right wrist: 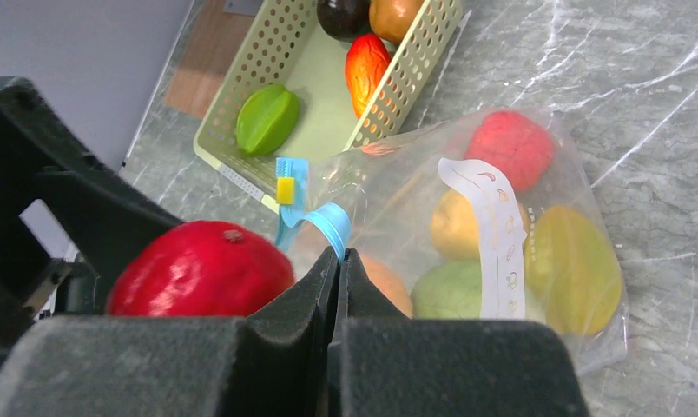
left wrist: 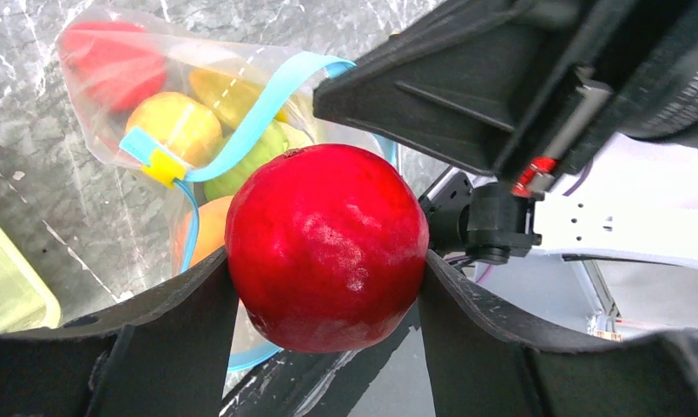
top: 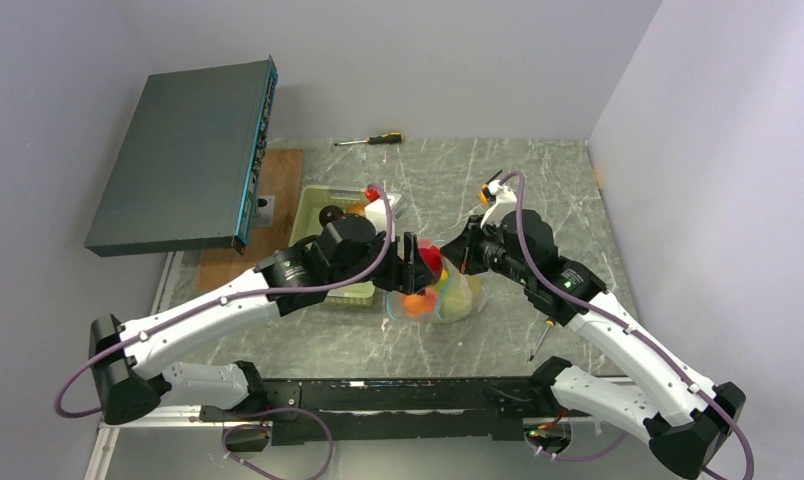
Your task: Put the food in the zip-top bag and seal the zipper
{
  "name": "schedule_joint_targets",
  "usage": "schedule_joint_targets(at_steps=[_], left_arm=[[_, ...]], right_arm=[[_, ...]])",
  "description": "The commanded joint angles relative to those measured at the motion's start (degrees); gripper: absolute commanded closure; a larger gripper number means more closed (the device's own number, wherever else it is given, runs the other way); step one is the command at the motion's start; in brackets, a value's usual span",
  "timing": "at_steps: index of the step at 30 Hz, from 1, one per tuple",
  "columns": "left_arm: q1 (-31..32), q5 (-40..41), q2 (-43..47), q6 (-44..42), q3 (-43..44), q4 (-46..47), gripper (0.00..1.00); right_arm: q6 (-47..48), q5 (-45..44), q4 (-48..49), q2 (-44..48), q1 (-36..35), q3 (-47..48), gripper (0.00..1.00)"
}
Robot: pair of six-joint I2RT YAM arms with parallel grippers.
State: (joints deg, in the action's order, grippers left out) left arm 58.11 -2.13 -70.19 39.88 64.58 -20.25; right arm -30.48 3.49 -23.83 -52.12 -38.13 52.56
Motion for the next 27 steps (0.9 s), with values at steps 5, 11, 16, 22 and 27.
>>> schedule_joint_targets(at_steps=[5,11,16,22,27], left_arm=[[3.19,0.41,2.16,-0.22,2.98,-3.92,1.00],[3.16,1.95,-3.67,-0.57,5.38,-6.85,1.00],[2.56,3.94,-7.89,-1.64,9.13,-9.14,1.00],[0.25,5.09,-9.53,-0.68,10.14,-9.47,1.00],[-0.96,8.27,-9.10,1.82,8.43,-5.63,0.83]], right_arm=[[-0.37,0.77,5.48,1.27,-0.02,0.42,1.00],[-0.81,1.49,5.45,0.68,-0.07,0.58,1.00],[-0.89,1.27,4.76,1.37,-0.11,0.70,1.00],[-1.33,2.74,5.48,0.79,-0.11,0.21,1.00],[-1.43,3.38,6.03,0.30,-0.05,-0.09,1.00]])
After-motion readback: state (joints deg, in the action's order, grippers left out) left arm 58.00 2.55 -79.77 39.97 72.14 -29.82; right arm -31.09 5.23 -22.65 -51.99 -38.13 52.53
